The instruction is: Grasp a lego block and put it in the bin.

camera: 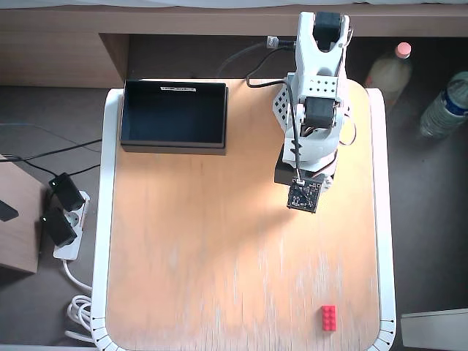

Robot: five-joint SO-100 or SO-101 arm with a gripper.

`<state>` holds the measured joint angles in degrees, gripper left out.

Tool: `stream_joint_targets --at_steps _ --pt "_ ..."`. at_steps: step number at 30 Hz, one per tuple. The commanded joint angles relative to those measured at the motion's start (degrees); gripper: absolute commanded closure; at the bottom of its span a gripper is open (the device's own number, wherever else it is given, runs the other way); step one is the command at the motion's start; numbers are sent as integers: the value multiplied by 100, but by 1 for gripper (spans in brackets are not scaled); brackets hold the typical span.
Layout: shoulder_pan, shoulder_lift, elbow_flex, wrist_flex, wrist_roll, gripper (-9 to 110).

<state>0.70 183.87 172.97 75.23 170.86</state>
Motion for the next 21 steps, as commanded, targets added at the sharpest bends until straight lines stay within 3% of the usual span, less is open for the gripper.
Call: stream_joint_targets --at_steps 1,21 --pt "-105 501 888 35 -26 101" --pt "-114 501 888 70 123 101"
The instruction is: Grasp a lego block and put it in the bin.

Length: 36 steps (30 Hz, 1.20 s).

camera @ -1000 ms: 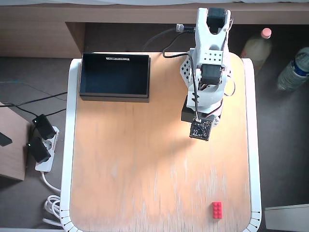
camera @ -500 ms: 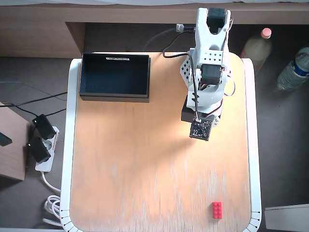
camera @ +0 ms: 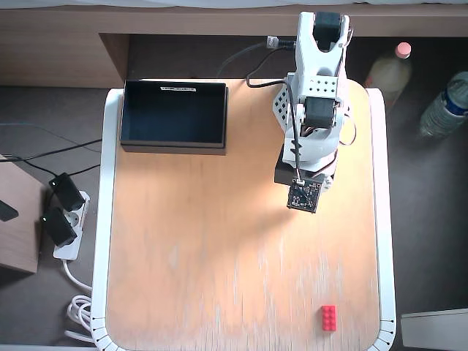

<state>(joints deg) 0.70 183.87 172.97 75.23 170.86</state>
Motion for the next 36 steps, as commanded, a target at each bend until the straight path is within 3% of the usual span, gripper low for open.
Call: stream_joint_targets --at_steps 1,6,12,17,24,36 --pt "-123 501 888 70 141 101" --pt "-149 492 888 70 246 101" --pt "-132 475 879 53 1406 101" --pt "-53 255 817 -352 1679 101" --pt "158 -1397 -211 -1345 1811 101" --pt "193 -4368 -3129 -1433 1679 101"
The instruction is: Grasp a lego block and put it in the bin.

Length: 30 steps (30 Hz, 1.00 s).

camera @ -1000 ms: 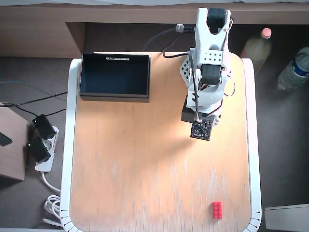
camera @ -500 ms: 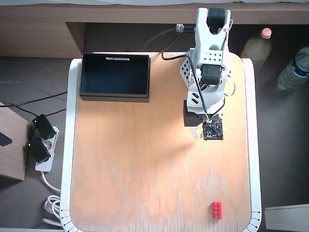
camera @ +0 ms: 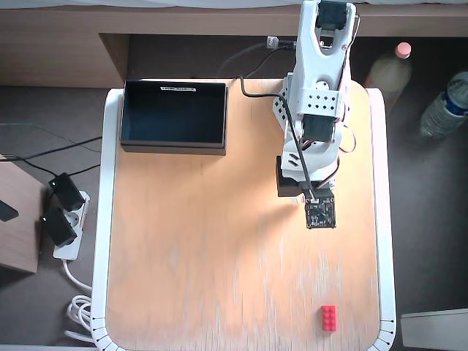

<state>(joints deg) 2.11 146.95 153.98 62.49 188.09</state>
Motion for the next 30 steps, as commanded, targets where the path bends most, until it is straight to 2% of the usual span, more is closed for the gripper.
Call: stream_joint_targets --at_steps 1,16,23,30 --pt "53 -853 -1450 -158 -53 101" --pt "44 -3630 -4518 -167 -773 99" --pt "9 -4307 -5045 -782 -914 97" --pt "-149 -4931 -5555 -844 -1046 94"
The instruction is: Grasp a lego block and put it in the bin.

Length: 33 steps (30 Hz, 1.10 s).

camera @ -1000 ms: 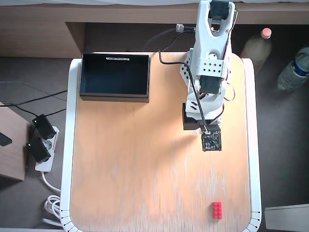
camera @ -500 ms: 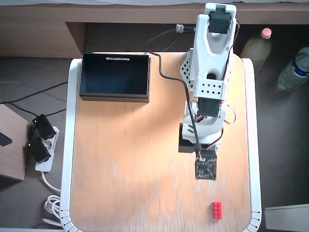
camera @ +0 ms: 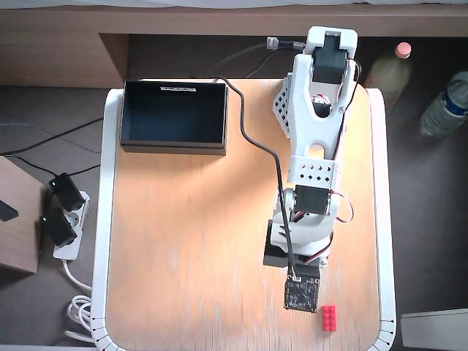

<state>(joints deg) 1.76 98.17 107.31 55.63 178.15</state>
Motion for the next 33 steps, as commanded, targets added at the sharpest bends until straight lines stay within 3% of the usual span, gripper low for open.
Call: stream_joint_targets --at_steps 1,16,33 --pt "-141 -149 -940 -158 -70 93" --pt "-343 -1283 -1222 -1556 -193 81" --pt "-747 -2171 -1890 -1529 -914 80"
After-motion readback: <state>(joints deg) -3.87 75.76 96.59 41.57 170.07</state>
